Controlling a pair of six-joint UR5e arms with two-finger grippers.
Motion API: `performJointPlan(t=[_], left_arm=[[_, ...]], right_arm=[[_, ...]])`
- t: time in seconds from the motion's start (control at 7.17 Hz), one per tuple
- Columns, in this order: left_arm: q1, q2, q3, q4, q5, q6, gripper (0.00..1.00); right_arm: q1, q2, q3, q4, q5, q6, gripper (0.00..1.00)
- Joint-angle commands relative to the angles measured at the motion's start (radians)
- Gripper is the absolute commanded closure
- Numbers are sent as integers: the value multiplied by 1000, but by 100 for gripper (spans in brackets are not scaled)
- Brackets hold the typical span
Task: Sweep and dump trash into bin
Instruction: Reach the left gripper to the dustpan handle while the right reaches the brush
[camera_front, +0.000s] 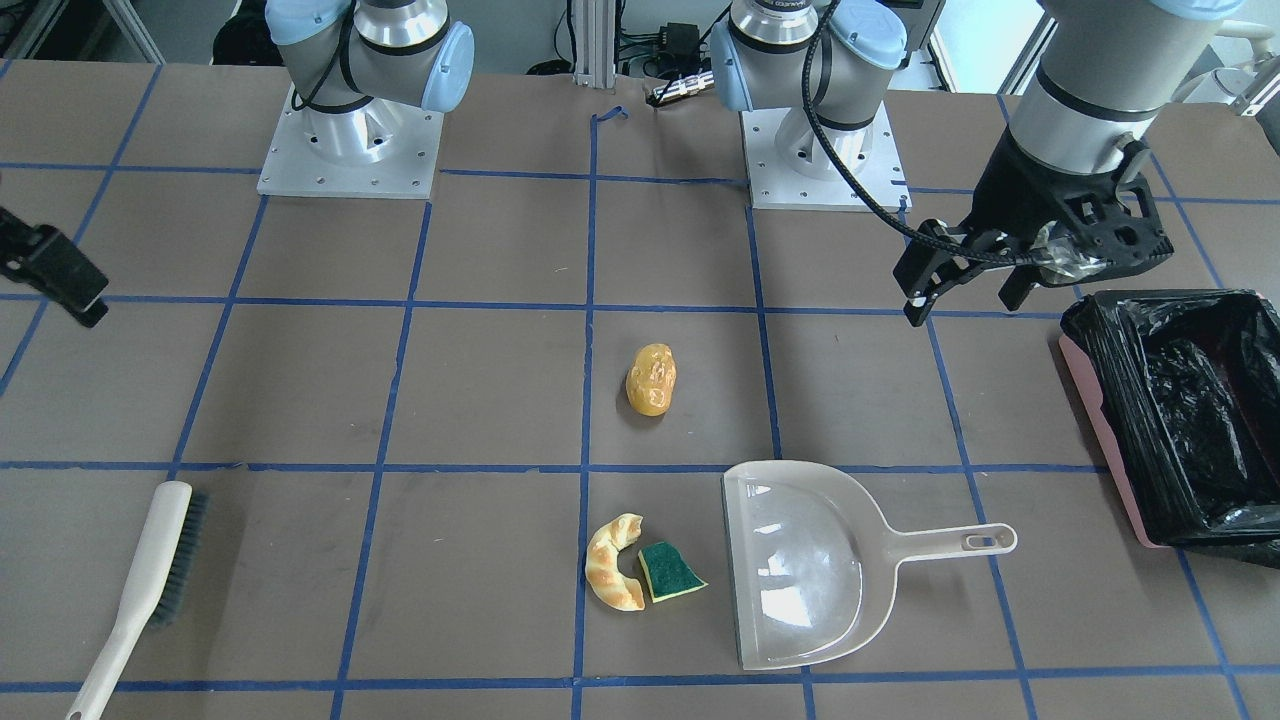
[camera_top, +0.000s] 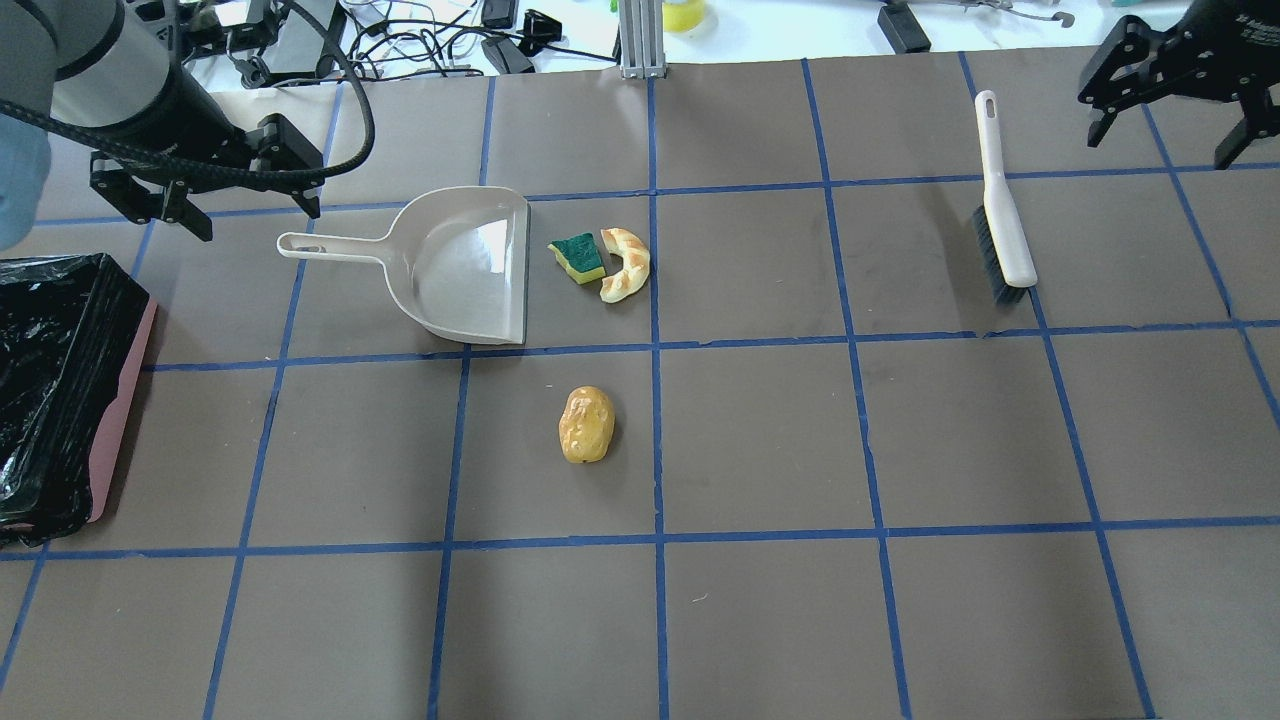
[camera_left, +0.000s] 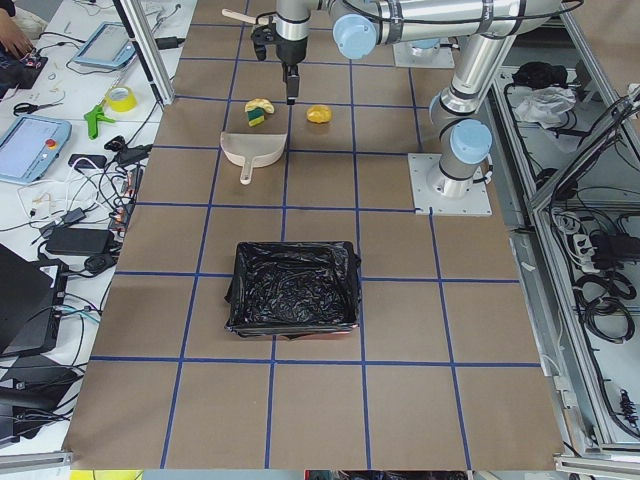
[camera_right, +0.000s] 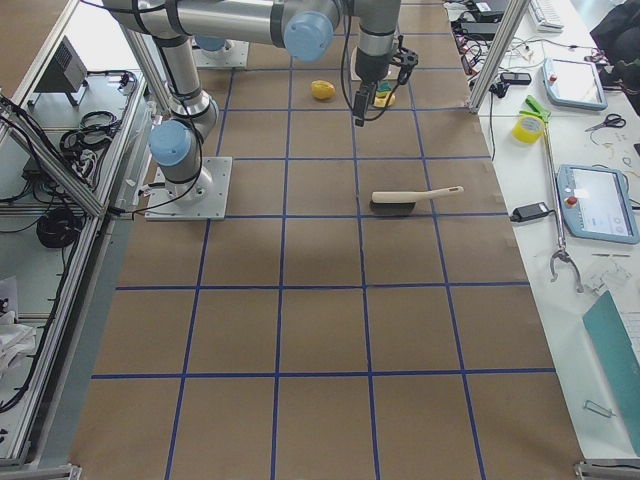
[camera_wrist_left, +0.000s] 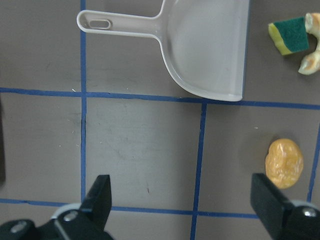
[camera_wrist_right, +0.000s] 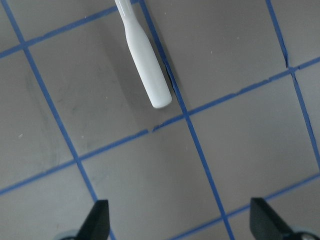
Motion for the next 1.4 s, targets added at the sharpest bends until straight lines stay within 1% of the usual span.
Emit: performJointPlan(t=[0.0,0.14,0.28,0.42,0.56,0.7,0.84,0.98,1.12,1.26], left_arm=[[37,-37,-43,113,4,-478,0],[57,-62,-53,117,3,-713,0],[57,-85,-55,138,3,-836,0],[57,-118,-57,164,1,-932,0],[57,-164,-57,218,3,-1025,0],[57,-215,-54,261,3,-1048,0],[57,-275,-54,334,3,-1077,0],[57,-327,-44,371,3,-1101,0],[57,-368,-41,416,3,-1102,0],[57,-404,-38,449,3,-1103,0]], right_arm=[[-8,214,-26,-334,11,-20,0],[-8,340,-72,-442,12,-48,0],[-7,415,-142,-455,21,-48,0],[-7,498,-199,-490,93,-46,0],[-5,550,-212,-507,101,-42,0],[0,569,-208,-491,87,-37,0],[3,588,-201,-491,102,-54,0],[10,583,-191,-483,100,-55,0],[9,582,-182,-503,75,-51,0],[9,579,-177,-503,-7,-33,0]])
